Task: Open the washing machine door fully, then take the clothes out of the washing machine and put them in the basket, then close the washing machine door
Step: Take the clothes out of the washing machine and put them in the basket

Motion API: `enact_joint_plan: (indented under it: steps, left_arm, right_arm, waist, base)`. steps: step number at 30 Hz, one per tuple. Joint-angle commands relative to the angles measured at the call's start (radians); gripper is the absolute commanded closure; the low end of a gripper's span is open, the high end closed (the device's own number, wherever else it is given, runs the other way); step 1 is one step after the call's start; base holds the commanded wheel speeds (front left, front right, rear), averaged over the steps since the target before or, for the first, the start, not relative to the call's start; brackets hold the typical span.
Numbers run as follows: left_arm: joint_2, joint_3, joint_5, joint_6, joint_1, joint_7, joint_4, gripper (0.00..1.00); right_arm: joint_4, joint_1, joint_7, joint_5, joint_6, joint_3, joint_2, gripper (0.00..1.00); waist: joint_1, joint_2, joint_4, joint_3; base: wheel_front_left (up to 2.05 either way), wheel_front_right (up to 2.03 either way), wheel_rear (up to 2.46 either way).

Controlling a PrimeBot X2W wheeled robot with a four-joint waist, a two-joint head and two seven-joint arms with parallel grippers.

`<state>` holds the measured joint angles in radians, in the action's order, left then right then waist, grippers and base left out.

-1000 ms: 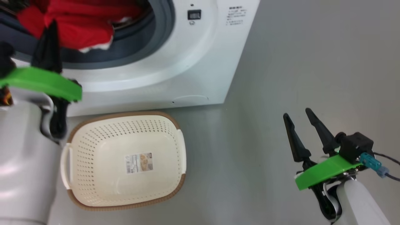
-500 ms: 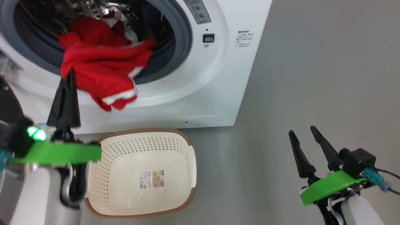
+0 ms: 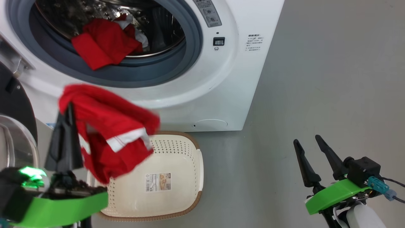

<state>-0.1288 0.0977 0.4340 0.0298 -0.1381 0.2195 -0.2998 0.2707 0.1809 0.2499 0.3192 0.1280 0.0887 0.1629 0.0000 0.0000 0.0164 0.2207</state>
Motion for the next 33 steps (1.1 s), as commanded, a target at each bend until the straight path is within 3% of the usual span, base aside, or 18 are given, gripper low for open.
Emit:
enact_joint_plan:
  steps: [1,5,10,17,24,33]
  left_arm:
    - [-0.024,-0.029,-0.017,-0.006,0.001,-0.007,-0.028,1.00]
    - [-0.006,-0.002,0.009,0.004,0.023,-0.014,0.011,1.00]
    - [0.020,0.034,0.065,0.039,0.014,-0.003,0.169,1.00]
    - [0.024,0.062,0.051,0.073,-0.057,0.031,0.482,1.00]
    - [0.025,0.098,-0.009,0.098,-0.252,0.042,0.846,1.00]
    - [0.033,0.141,-0.027,0.101,-0.388,0.042,1.135,1.00]
  right_arm:
    - [-0.025,0.001,0.012,0.003,0.003,0.025,0.009,0.00]
    - [-0.028,0.009,0.012,0.005,0.003,0.029,0.010,0.00]
    - [-0.029,0.029,0.012,0.005,0.003,0.041,0.009,0.00]
    - [-0.036,0.050,0.012,0.004,0.003,0.041,0.001,0.00]
    - [-0.043,0.086,0.012,-0.002,0.003,0.041,-0.008,0.00]
    - [-0.054,0.132,0.012,-0.006,0.003,0.045,-0.020,0.00]
  waist:
    - [0.0000,0.0000,0.000,0.003]
    - [0.0000,0.0000,0.000,0.018]
    - [0.0000,0.0000,-0.011,0.047]
    - [0.0000,0.0000,-0.029,0.102]
    - [0.0000,0.0000,-0.045,0.175]
    - [0.0000,0.0000,-0.084,0.264]
  base:
    - [0.00,0.00,0.00]
    - [0.00,0.00,0.00]
    - [0.00,0.00,0.00]
    - [0.00,0.00,0.00]
    - [0.00,0.00,0.00]
    - [0.00,0.00,0.00]
